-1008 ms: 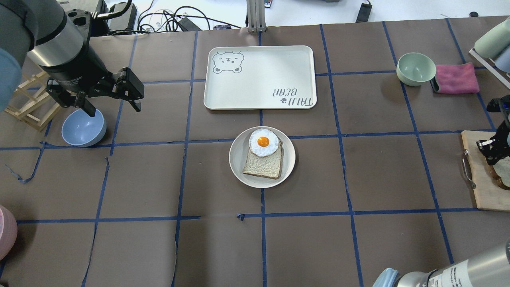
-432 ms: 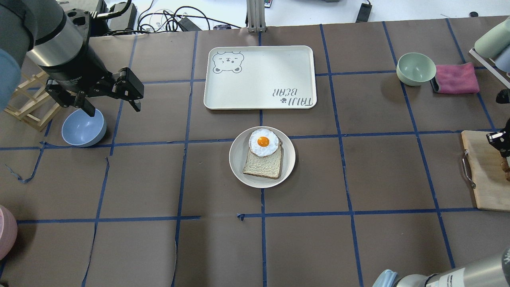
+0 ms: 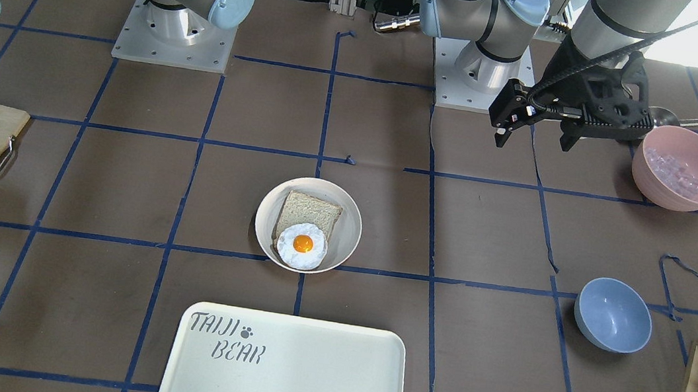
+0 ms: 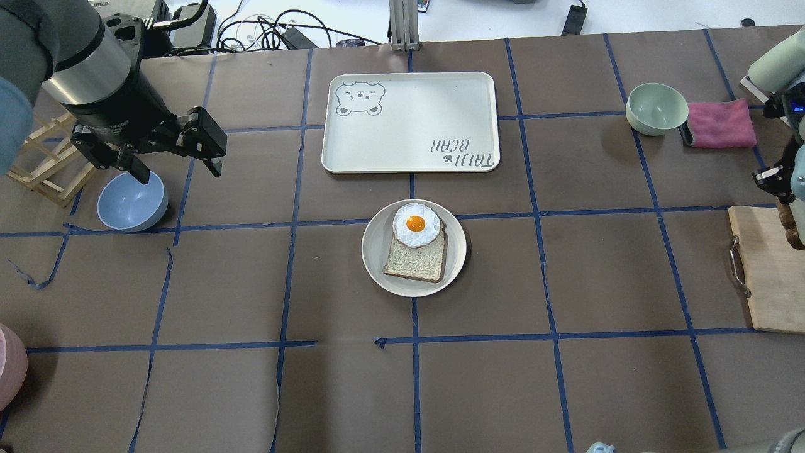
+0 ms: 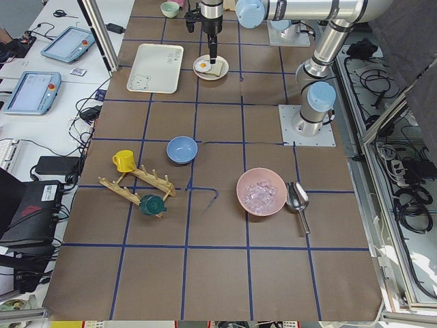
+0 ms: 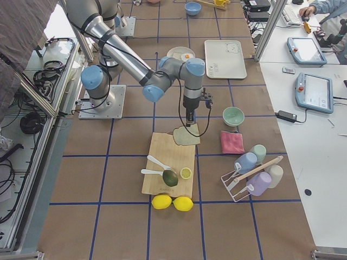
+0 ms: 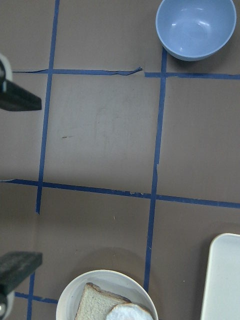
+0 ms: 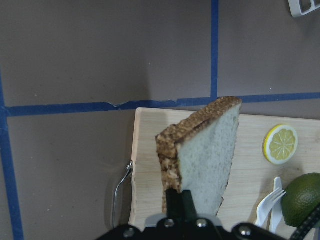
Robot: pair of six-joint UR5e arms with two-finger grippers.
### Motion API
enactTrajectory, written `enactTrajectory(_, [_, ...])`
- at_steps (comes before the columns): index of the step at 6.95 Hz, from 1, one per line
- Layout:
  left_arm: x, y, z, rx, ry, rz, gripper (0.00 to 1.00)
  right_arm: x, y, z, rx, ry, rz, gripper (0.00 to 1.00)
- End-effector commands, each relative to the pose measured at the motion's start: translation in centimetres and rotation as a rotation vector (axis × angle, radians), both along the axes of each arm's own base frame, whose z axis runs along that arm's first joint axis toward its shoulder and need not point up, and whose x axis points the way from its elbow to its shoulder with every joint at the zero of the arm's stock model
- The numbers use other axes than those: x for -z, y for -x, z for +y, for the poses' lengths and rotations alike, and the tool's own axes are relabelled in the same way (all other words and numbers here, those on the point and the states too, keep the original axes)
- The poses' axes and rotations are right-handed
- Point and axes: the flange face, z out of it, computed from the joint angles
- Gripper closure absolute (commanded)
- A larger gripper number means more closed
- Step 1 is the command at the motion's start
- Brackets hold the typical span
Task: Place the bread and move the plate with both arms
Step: 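Carry the bread slice with the right gripper over the egg plate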
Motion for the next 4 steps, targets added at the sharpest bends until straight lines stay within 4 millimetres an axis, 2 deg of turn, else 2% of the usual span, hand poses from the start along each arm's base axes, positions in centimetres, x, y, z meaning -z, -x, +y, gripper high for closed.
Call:
enactTrajectory(1, [0.0, 0.0, 0.0, -0.005, 0.0, 0.0, 0.0, -4.7, -11.1, -3.1, -0.064, 0.02, 0.001, 1.0])
enactTrajectory(2, [-0.1, 0.0, 0.0, 0.005, 0.001, -0.002, 0.0, -4.6, -19.6, -2.5, -0.017, -0.002, -0.034, 1.0])
enactTrajectory(3, [0.1, 0.0, 0.0, 0.007, -0.002, -0.002, 0.0, -4.6, -28.6, -1.3, 0.052, 0.049, -0.051, 1.0])
enactTrajectory(4, [0.5, 0.0, 0.2, 0.002, -0.011, -0.001, 0.0, -3.8, -37.3, 0.7, 0.123, 0.105, -0.071, 1.0])
